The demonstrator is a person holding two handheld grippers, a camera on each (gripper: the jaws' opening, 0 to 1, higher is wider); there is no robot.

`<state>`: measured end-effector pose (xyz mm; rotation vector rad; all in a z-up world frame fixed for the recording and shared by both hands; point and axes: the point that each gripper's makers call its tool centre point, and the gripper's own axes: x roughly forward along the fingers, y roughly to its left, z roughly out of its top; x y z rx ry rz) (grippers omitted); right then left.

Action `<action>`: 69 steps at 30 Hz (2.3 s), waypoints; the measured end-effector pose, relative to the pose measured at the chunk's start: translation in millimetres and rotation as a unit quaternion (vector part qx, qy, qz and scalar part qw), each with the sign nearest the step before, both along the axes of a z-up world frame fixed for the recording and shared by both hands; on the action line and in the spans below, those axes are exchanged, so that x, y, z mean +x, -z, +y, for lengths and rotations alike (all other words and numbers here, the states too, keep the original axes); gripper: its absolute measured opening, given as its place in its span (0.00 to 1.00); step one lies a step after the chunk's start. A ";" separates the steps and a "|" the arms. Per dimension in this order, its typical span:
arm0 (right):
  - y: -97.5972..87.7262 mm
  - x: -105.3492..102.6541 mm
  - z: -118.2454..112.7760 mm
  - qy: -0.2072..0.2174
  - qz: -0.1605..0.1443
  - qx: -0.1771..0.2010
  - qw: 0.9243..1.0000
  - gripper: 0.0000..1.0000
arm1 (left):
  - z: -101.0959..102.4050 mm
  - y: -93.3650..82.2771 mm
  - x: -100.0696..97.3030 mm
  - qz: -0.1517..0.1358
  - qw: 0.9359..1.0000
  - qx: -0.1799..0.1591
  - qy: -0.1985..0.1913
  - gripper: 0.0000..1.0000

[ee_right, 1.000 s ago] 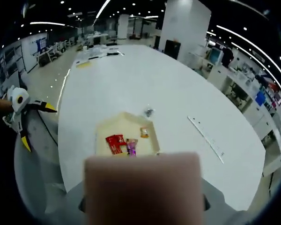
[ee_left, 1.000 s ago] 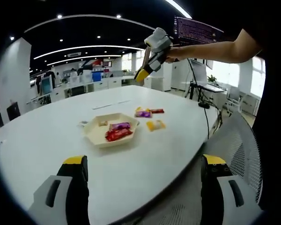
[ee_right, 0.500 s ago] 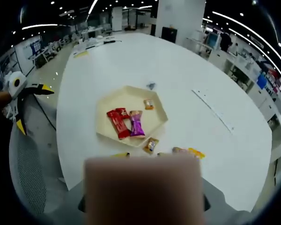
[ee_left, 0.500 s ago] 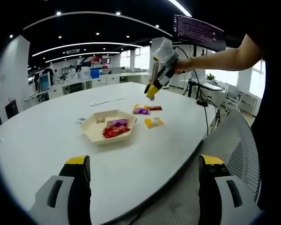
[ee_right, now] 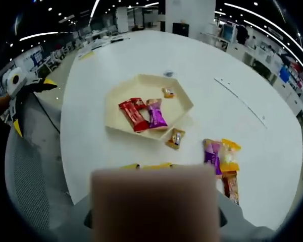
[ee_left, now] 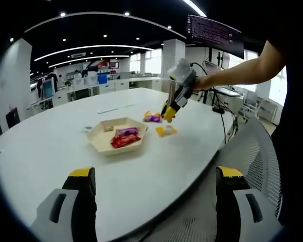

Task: Place the target food into the container with the food tongs after gripping and lifting it, then release it inside without dropping or visibly crushing the food.

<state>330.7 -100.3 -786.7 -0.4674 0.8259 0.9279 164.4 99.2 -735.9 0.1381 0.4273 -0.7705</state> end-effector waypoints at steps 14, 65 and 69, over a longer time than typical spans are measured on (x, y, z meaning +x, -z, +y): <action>16.5 1.8 -0.5 -0.004 0.002 -0.006 1.000 0.23 | 1.4 -0.6 -0.3 -0.001 1.000 0.003 0.001 0.98; 37.2 15.5 -5.1 -0.015 -0.032 -0.013 0.999 0.23 | 2.6 5.3 -0.7 0.012 1.000 0.013 -0.003 0.96; 35.9 13.9 -4.7 -0.018 -0.036 -0.015 0.999 0.22 | 2.2 5.4 -1.1 0.012 1.000 0.013 -0.001 0.97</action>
